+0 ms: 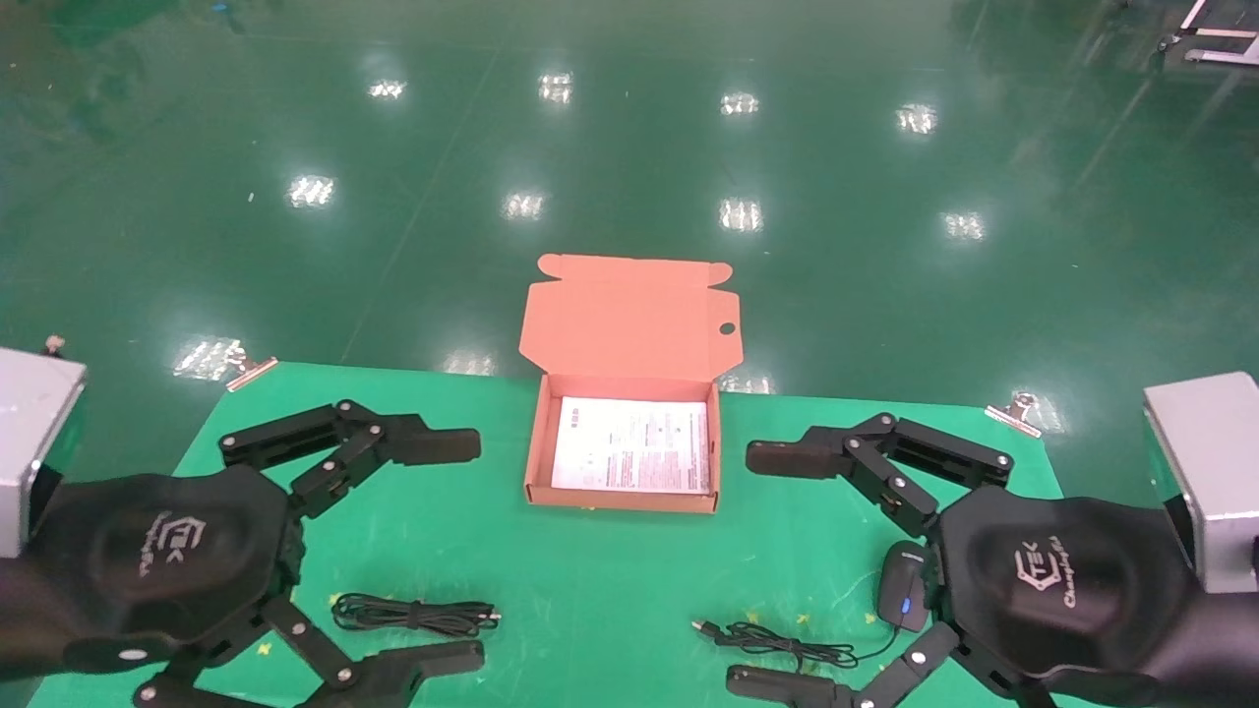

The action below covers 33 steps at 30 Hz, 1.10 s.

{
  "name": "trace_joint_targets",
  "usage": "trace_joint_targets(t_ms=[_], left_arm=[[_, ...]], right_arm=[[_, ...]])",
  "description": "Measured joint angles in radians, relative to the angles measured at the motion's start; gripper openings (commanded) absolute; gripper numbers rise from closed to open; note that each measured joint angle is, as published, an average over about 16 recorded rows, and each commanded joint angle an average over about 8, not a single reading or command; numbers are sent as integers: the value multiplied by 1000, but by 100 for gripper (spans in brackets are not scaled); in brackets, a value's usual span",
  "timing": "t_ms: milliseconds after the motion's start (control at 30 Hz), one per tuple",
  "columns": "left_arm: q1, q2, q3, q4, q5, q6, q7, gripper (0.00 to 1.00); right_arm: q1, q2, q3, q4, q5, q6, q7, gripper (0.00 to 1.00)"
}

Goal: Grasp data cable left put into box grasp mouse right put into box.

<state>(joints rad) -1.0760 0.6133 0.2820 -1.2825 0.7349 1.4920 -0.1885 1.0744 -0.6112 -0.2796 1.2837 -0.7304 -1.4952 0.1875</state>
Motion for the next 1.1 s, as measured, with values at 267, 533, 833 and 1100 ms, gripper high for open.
trace_joint_targets(t_ms=[267,533,833,1100], left_arm=[[0,0,0,0,0,0,0,100],[0,0,0,0,0,0,0,100],[-4,4,3,0,4,3,2,100],[-50,23,38,9,61,26,-5,100]], right_arm=[[0,0,0,0,0,0,0,100],[0,0,0,0,0,0,0,100],[1,0,-1,0,-1,1,0,100],[19,14,-6,17,-43,-3,-19,100]])
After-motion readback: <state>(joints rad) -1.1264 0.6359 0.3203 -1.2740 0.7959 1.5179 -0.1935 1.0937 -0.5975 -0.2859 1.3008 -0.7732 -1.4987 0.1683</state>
